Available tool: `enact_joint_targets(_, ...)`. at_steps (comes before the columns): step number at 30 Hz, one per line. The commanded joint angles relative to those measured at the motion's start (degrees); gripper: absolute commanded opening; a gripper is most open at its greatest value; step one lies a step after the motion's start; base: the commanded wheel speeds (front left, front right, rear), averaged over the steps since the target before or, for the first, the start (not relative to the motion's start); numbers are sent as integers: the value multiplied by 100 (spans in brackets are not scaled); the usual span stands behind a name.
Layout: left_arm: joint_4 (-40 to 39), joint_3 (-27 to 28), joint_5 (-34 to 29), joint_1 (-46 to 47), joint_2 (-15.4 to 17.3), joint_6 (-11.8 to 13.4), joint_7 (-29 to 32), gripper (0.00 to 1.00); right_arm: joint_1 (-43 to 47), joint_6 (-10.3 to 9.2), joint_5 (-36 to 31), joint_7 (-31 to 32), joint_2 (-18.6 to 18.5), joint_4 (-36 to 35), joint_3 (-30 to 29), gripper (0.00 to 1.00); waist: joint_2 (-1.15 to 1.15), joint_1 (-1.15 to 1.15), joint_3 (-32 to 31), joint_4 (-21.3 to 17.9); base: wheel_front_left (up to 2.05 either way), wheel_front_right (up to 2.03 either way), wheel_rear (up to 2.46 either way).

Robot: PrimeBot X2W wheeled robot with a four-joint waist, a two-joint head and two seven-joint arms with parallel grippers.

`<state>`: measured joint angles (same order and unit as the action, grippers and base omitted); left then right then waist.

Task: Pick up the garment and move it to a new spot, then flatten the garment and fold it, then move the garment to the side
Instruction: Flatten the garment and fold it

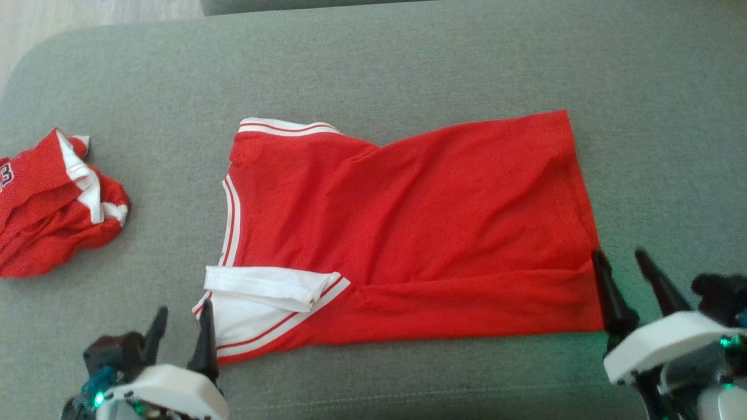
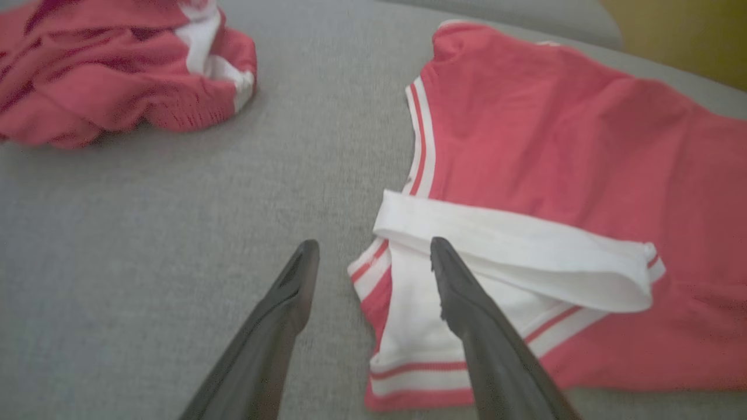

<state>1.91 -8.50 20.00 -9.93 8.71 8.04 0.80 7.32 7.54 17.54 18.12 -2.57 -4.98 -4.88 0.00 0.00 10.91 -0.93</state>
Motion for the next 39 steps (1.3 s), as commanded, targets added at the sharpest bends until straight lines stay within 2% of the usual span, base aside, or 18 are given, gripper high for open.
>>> enact_joint_targets(1,-248,223,-125,323,80,64,-167,100,-301,-5,-87,-227,-134,-324,186,100,0,0,-27,-37,0,0,0)
enact_joint_targets(6,-628,262,-465,568,200,218,-622,100,-671,-5,-265,-867,-336,-671,424,100,0,0,-107,-98,0,0,0)
enact_joint_targets(19,-834,120,-601,889,279,214,-669,100,-825,-5,-299,-938,-360,-764,395,100,0,0,-80,-78,0,0,0)
enact_joint_targets(23,-754,-18,-401,1249,223,-23,-551,100,-834,-5,-313,-923,-324,-812,306,100,0,0,121,-9,0,0,0)
enact_joint_targets(28,-255,-257,-282,2369,156,-409,-428,100,-898,-5,-352,-882,-293,-869,255,100,0,0,432,19,0,0,0)
enact_joint_targets(35,1278,-605,-234,4261,-35,-932,-204,100,-1127,-5,-373,-847,-282,-827,395,100,0,0,896,-163,0,0,0)
enact_joint_targets(38,2123,-721,-256,4893,-96,-1072,-98,100,-1204,-5,-371,-852,-267,-778,447,100,0,0,1040,-250,0,0,0)
enact_joint_targets(39,2123,-721,-256,4893,-96,-1072,-98,100,-1204,-5,-371,-852,-267,-778,447,100,0,0,1040,-250,0,0,0)
